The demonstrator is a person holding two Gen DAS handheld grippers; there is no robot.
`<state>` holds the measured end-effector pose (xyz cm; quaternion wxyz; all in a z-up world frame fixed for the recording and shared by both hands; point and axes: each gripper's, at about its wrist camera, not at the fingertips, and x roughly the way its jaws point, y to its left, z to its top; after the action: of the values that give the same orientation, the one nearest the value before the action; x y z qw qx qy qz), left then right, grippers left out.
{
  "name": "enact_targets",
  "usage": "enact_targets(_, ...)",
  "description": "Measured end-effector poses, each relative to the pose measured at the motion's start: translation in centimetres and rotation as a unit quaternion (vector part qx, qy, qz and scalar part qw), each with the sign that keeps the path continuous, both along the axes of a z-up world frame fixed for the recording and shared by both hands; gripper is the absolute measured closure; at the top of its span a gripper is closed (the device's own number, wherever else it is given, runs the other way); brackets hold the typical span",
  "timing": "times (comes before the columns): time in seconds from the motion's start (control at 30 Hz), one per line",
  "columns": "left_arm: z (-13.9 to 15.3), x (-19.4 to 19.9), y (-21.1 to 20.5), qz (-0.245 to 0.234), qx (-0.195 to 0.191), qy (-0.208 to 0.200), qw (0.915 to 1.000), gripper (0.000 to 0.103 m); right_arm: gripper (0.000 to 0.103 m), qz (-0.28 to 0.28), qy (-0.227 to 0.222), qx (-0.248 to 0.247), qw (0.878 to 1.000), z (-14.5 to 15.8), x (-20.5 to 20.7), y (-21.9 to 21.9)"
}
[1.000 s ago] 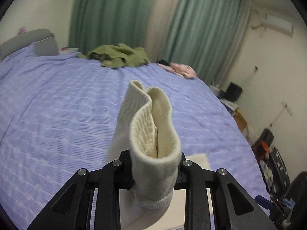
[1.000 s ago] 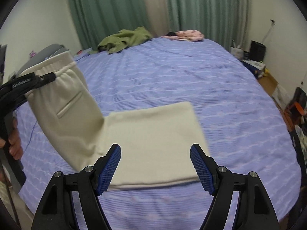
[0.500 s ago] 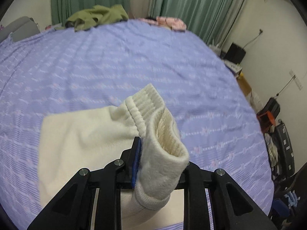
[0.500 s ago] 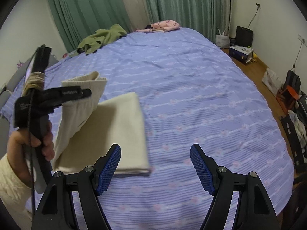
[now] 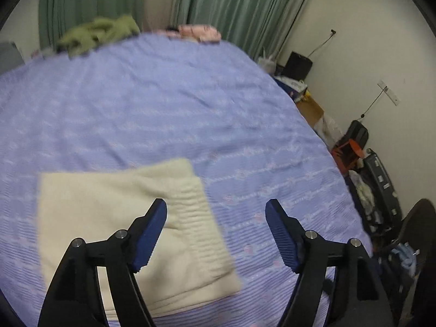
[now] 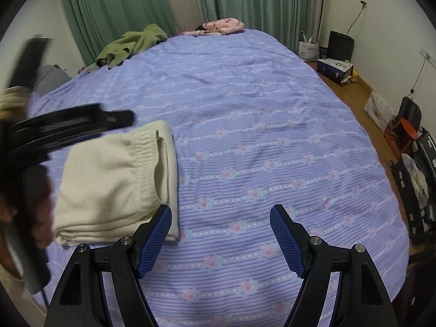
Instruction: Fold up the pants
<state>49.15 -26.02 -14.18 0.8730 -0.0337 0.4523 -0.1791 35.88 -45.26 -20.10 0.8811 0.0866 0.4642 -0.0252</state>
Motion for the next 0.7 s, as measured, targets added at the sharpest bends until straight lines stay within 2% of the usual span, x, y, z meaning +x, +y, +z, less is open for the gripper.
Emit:
enact_targets(0.07, 0.3, -1.0, 2.1, 0.012, 0.028, -0.016, 0.9994, 0.022, 0.027, 0.014, -0.012, 0.014, 1.0, 0.2, 0.4, 0.7)
enact_targets(0.13, -0.2, -2.4, 5.2, 0.03, 0.076, -0.026, 0.9963, 0.022, 0.027, 0.032, -0.02, 0.029, 0.999, -0.1, 1.1, 1.6)
enact_targets(0.2, -1.7, -3.4, 8.7, 0.055, 0.114, -0.014, 0.9919, 0.022, 0.027, 0.052, -0.027, 0.048, 0.997, -0.6, 2.1, 2.9)
enact_targets(0.27, -3.4, -3.8, 11.4, 0.077, 0.126, 0.008, 0.9889, 0.022, 0.027, 0.066, -0.025, 0.066, 0.995, -1.6, 3.4, 4.1)
enact_targets(0.37, -6.3, -4.4, 15.9, 0.127, 0.112, 0.053, 0.9841, 0.024, 0.029, 0.073, -0.01, 0.088, 0.993, -3.5, 5.2, 5.7)
enact_targets(0.43, -7.3, -4.7, 17.4, 0.146, 0.097, 0.065, 0.9823, 0.024, 0.033, 0.076, 0.0, 0.101, 0.992, -4.9, 6.5, 6.6)
enact_targets(0.5, -8.4, -5.1, 18.5, 0.158, 0.083, 0.077, 0.9809, 0.025, 0.04, 0.077, 0.019, 0.101, 0.992, -6.4, 7.9, 7.5)
enact_targets(0.63, -10.6, -5.5, 19.2, 0.164, 0.084, 0.101, 0.9778, 0.027, 0.044, 0.074, 0.045, 0.112, 0.99, -8.5, 10.0, 8.1)
enact_targets(0.67, -11.3, -5.7, 19.4, 0.161, 0.083, 0.109, 0.9773, 0.028, 0.06, 0.073, 0.052, 0.116, 0.989, -9.0, 10.4, 8.1)
enact_targets(0.7, -12.1, -5.7, 19.1, 0.155, 0.085, 0.123, 0.9764, 0.031, 0.073, 0.074, 0.065, 0.121, 0.988, -9.5, 10.9, 8.3)
